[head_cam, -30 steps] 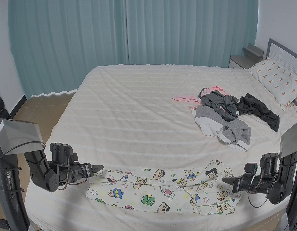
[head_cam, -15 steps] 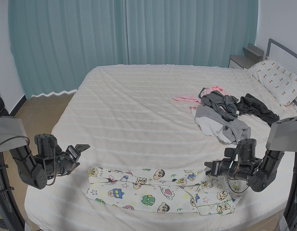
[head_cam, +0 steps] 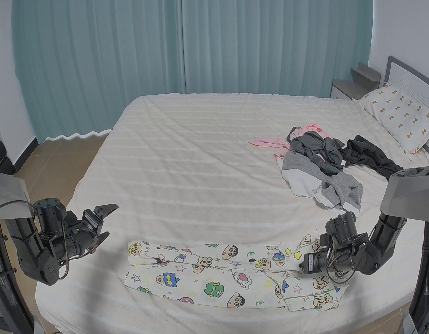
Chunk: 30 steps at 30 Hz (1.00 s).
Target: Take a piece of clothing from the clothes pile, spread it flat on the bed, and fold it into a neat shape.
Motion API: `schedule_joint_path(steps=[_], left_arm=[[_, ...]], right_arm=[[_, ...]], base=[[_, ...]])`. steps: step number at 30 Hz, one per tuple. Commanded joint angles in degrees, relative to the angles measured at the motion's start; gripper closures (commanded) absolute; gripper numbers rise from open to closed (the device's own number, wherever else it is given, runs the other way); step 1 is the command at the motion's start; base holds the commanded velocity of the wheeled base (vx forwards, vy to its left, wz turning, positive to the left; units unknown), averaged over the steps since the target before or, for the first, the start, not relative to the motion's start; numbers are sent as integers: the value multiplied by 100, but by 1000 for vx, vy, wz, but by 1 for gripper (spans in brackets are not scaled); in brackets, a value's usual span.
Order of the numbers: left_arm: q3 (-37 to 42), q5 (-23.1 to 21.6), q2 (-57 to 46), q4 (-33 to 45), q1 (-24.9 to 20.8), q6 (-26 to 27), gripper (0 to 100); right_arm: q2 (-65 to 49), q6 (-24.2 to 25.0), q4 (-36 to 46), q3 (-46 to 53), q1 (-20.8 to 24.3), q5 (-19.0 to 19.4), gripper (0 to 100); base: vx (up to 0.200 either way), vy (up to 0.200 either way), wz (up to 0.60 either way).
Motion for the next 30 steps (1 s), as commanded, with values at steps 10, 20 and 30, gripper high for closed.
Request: schedule_joint_path(steps=[10, 20, 30], left_arm=[[201, -15, 152, -49, 18, 2, 0], [324, -199, 152, -58, 1, -6, 0], [359, -208, 380, -331, -8, 11, 0]], right_arm=[[-157, 406, -94, 559, 137, -66, 100], [-2003, 1039, -534, 1008, 128, 347, 0], [-1651, 960, -569, 639, -179, 602, 0]], base=[[0, 0, 0], [0, 0, 0], [0, 0, 0]])
